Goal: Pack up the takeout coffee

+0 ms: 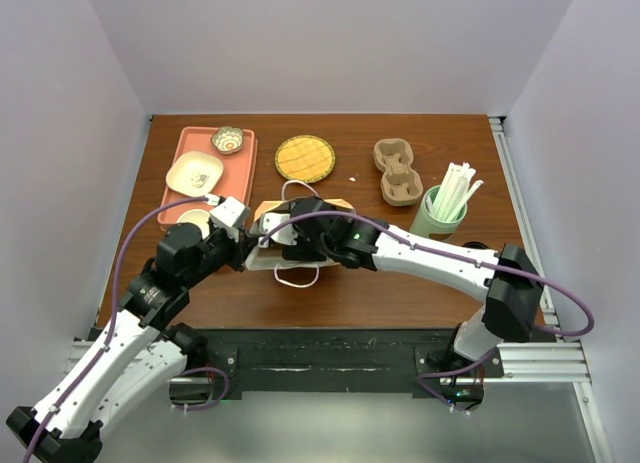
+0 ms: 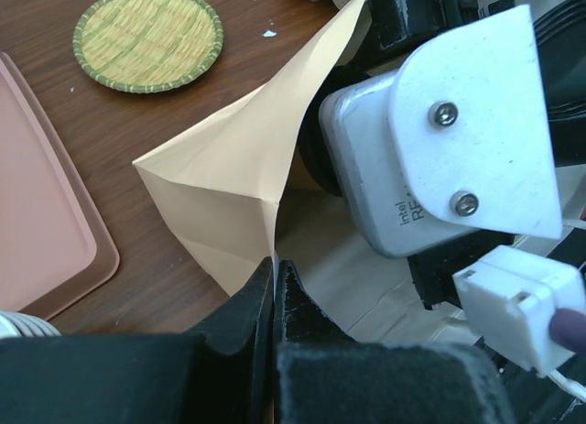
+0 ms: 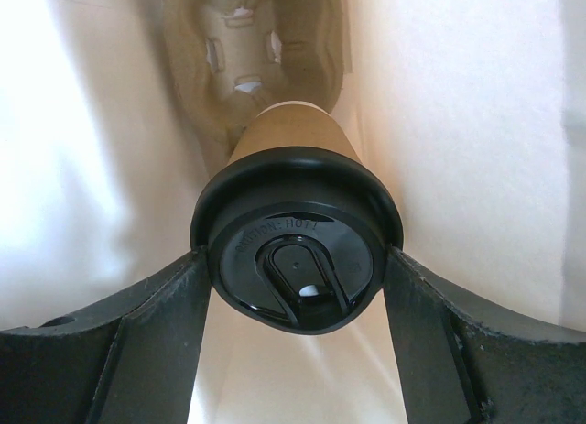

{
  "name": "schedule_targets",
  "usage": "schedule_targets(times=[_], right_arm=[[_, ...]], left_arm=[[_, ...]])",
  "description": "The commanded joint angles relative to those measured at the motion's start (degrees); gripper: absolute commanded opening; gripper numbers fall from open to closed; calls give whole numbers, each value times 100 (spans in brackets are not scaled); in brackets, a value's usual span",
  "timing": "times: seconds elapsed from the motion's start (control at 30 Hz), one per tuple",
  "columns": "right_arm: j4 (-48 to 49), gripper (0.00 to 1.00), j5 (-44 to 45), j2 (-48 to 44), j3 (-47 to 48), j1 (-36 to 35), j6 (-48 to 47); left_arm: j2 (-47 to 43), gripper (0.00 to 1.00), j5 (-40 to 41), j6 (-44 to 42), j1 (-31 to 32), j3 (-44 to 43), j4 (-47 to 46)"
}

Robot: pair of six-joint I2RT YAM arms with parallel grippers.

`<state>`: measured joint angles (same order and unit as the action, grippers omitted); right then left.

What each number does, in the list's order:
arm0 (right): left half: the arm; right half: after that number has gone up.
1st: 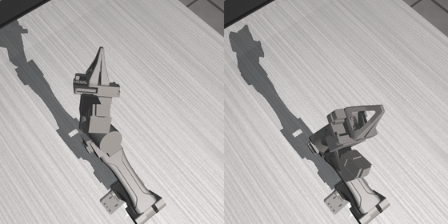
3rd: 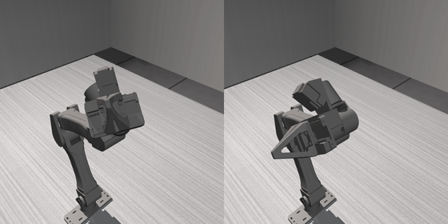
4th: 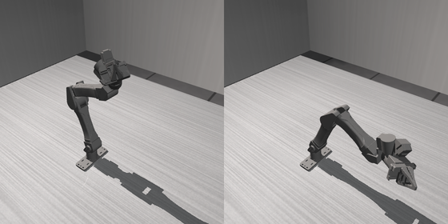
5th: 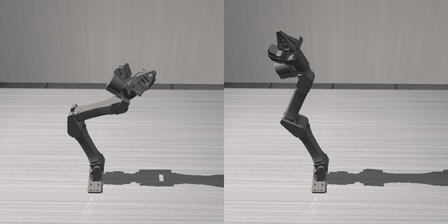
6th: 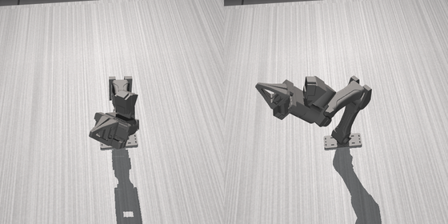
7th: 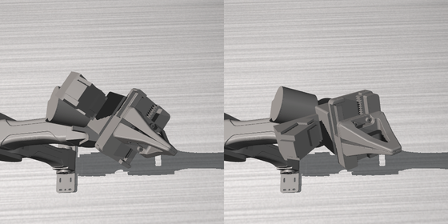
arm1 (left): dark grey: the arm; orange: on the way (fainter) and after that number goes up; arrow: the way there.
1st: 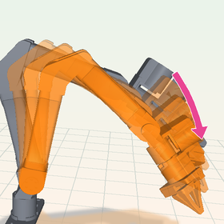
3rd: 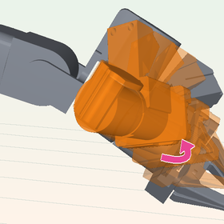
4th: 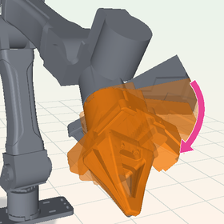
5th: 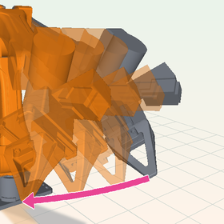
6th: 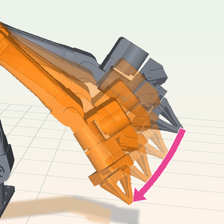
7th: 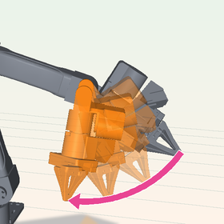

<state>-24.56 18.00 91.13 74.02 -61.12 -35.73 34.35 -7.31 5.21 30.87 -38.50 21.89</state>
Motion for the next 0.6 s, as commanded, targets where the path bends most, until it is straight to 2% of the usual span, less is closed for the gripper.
schedule_targets(times=[0.0,0.57], right_arm=[[267,33,168,124,-1,-5,-154],[1136,31,1109,309,-379,-93,-760]], left_arm=[[2,0,-183,-82,-11,-35,-299],[37,0,-324,-91,-11,-61,-317]])
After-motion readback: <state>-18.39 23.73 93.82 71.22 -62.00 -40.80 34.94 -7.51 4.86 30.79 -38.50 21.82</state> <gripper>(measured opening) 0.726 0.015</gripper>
